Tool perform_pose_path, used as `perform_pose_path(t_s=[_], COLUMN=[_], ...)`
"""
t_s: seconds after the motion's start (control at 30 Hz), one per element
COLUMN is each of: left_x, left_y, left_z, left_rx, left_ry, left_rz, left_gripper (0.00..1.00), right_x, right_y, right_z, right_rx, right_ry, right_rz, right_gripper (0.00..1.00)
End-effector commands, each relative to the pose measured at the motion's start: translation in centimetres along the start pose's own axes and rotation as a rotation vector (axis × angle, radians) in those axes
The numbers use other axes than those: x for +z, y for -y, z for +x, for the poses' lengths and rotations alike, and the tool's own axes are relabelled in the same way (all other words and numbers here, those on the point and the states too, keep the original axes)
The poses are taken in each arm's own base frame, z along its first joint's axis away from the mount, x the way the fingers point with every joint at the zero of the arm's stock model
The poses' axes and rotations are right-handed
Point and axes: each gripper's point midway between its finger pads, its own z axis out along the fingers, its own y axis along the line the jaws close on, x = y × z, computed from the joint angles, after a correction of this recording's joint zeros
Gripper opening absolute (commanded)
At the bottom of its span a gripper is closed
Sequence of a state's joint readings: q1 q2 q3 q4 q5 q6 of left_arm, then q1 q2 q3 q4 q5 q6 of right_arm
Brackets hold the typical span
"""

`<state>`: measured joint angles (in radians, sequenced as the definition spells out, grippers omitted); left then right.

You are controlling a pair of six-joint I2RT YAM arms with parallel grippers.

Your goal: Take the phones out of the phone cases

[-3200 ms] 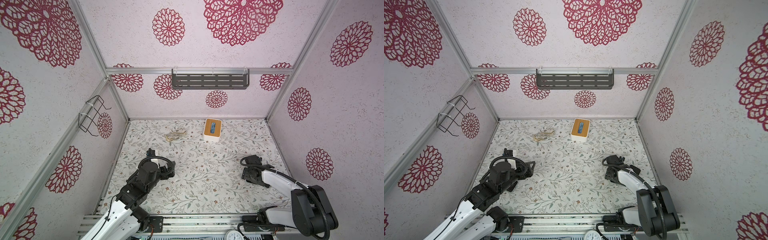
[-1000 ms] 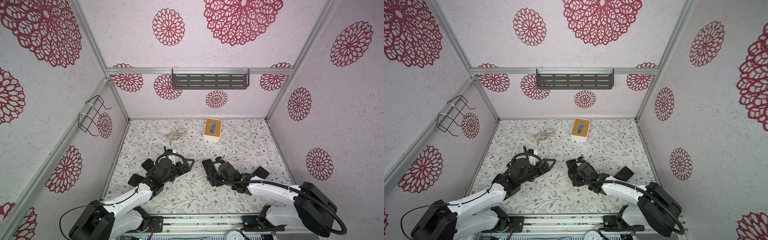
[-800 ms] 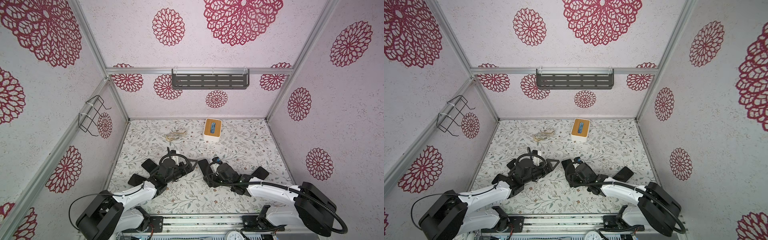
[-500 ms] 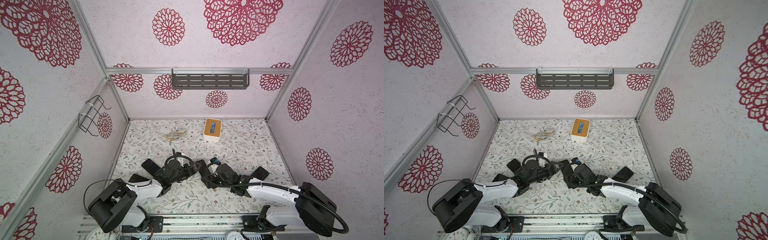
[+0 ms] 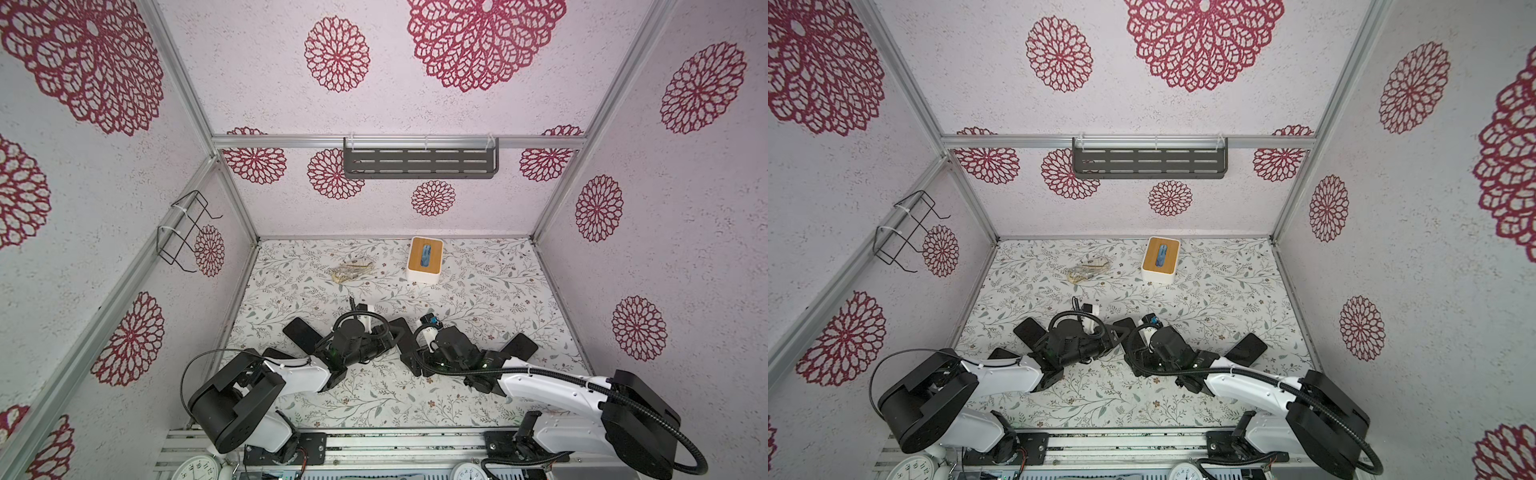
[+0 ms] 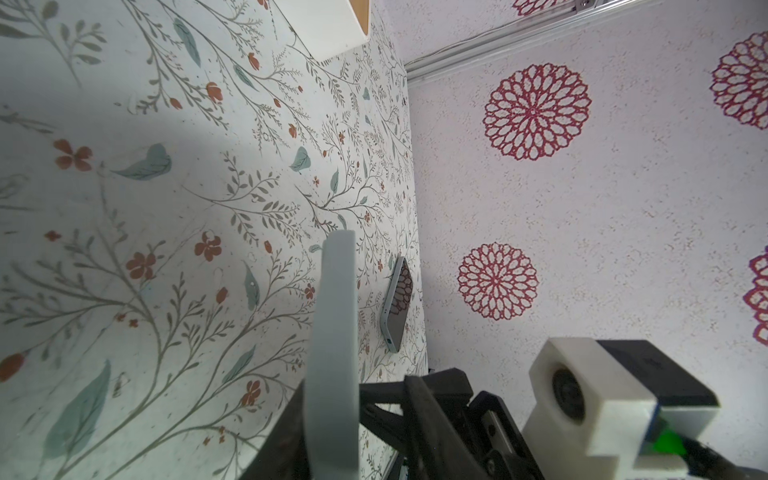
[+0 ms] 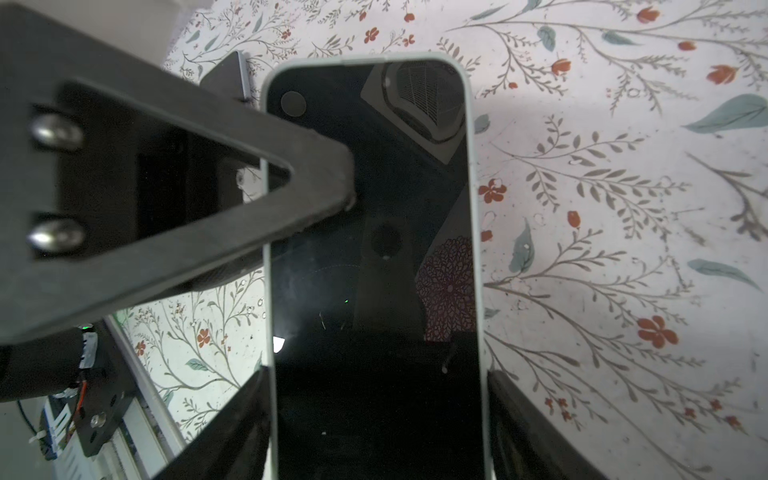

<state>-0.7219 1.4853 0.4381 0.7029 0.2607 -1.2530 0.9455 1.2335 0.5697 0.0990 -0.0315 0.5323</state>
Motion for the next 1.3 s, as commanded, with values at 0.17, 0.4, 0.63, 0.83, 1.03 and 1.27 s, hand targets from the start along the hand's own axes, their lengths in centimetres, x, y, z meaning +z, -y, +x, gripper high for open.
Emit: perform_pose_path(t_s=[0.17,0.4,0.63,0.83,1.03,1.27], left_x=[0.5,-0.1,-4.1,-10.5,-17.3,-20.4], left_y=[1.7,2.6,5.0,10.1,14.6,17.3], left_z=[-0.2,-0.8,-5.5,-9.3,-11.3,-11.4], left_rx=[0.019,0.029,0.043,0.104,0.077,-0.090], left_ry=[0.004,0.039,0.277,0.504,0.721,0.840], left_rz=[0.053,0.073,0.105,0.169,0.320,0.585], left_gripper=[0.17,0.00,0.00,0.00,0.00,0.00], right_x=[-1.3,-1.9,-5.2,-11.1,-14.6,-15.8], right_y=[-2.0,-2.1,-2.6,-2.6,-5.8,-10.7], right_z=[-2.9,-3.1,-5.3,-9.0,-11.6,-13.9], right_rx=[-0.016,-0.016,0.029,0.148,0.218,0.229], right_ry=[0.111,0.140,0.282,0.517,0.655,0.718], right_rz=[-0.070,-0.082,-0.116,-0.163,-0.401,-0.726], right_gripper=[0.25,0.37,0.83,0.98,0.98,0.98])
